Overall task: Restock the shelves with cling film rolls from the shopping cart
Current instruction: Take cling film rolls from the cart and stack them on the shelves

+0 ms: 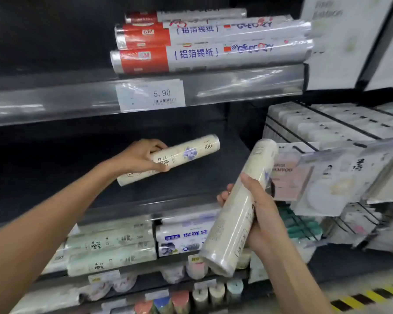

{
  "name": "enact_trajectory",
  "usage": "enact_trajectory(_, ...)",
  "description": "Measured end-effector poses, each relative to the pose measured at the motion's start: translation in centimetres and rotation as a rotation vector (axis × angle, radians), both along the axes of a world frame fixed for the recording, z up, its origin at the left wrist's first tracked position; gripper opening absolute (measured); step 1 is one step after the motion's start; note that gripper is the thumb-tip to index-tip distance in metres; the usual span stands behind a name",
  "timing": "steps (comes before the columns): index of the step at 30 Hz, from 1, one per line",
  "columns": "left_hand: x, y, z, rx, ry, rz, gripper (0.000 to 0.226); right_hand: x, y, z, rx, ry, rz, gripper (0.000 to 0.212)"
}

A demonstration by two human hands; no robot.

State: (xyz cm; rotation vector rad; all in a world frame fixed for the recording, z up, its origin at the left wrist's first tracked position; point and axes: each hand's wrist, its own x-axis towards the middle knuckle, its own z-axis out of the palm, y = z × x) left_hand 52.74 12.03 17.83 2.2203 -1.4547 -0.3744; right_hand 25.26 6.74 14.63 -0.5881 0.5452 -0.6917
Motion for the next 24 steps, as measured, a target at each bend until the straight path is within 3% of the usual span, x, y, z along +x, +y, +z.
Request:
enact_trajectory(3,3.3,-4.2,-1.8,-0.006,-0.036,0.009,0.052,1.9,-2.4,-1.0,-0.033,-0.074,-0.007,0.055)
enact_trajectory(8,7.6,-10.8,-3.2,0.035,-0.15,0.024,0.05,4.0,-5.3,-1.4,-0.193,-0.08,-0.058,0.04)
enact_trajectory(14,11.3,-16.2,-5.4,0.028,-0.201,0.037,0.056,6.0,-7.3,-1.2,-0.279,-0.157,-0.144,0.041)
enact_trajectory(22,13.8,-20.0,-7.5,-0.175,-0.242,0.221,0.061,6.5,-9.3,-1.9,-0.384,-0.157,-0.141,0.042)
enact_trajectory(24,14.3,-20.5,-7.6,-0.239,-0.213,0.257,0.05,6.4,-9.6,-2.1,-0.375,-0.162,-0.151,0.044)
